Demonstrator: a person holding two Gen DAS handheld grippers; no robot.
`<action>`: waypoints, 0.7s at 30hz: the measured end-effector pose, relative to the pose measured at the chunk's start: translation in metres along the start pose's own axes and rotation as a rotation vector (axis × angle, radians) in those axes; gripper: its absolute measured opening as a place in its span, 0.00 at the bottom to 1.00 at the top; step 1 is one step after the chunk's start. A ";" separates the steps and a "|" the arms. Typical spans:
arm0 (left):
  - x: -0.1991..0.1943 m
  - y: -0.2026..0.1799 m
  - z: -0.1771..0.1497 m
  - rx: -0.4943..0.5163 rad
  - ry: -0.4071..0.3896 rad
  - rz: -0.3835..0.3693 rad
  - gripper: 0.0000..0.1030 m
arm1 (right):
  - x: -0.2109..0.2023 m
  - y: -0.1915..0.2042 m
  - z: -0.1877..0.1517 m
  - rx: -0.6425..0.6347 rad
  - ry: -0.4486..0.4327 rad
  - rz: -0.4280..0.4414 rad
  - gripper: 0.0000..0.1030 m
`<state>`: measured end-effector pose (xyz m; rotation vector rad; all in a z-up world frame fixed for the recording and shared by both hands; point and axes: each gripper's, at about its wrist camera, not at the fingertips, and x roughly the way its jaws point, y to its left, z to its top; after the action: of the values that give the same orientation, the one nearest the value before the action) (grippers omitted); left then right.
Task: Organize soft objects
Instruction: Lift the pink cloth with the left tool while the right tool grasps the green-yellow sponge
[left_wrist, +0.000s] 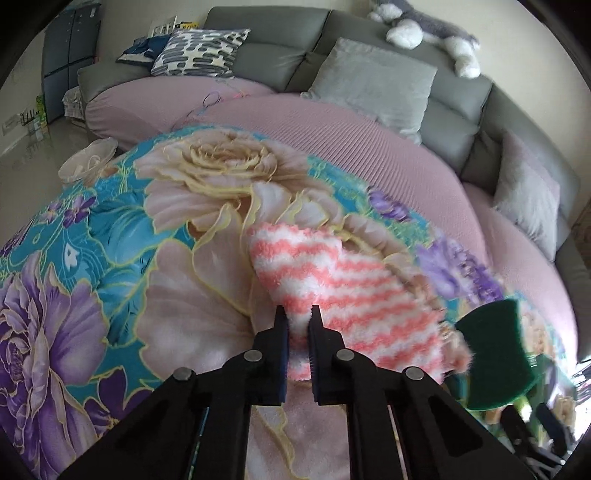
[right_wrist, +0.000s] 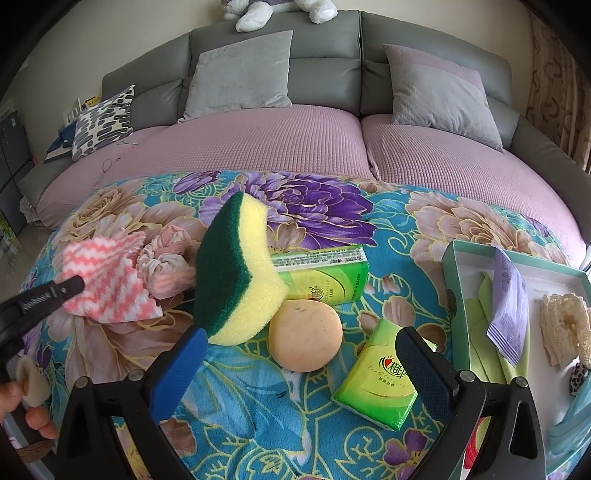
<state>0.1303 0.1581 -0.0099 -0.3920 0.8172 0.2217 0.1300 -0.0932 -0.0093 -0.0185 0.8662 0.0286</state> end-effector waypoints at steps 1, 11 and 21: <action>-0.005 0.000 0.002 -0.004 -0.012 -0.021 0.09 | -0.001 0.000 0.000 0.000 -0.003 -0.001 1.00; -0.073 0.000 0.022 0.002 -0.204 -0.152 0.09 | -0.012 -0.004 0.003 0.032 -0.048 0.042 1.00; -0.117 0.013 0.027 -0.025 -0.321 -0.159 0.09 | -0.013 -0.009 0.002 0.092 -0.062 0.158 0.84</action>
<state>0.0655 0.1764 0.0910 -0.4298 0.4653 0.1419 0.1238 -0.1024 0.0018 0.1366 0.8051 0.1365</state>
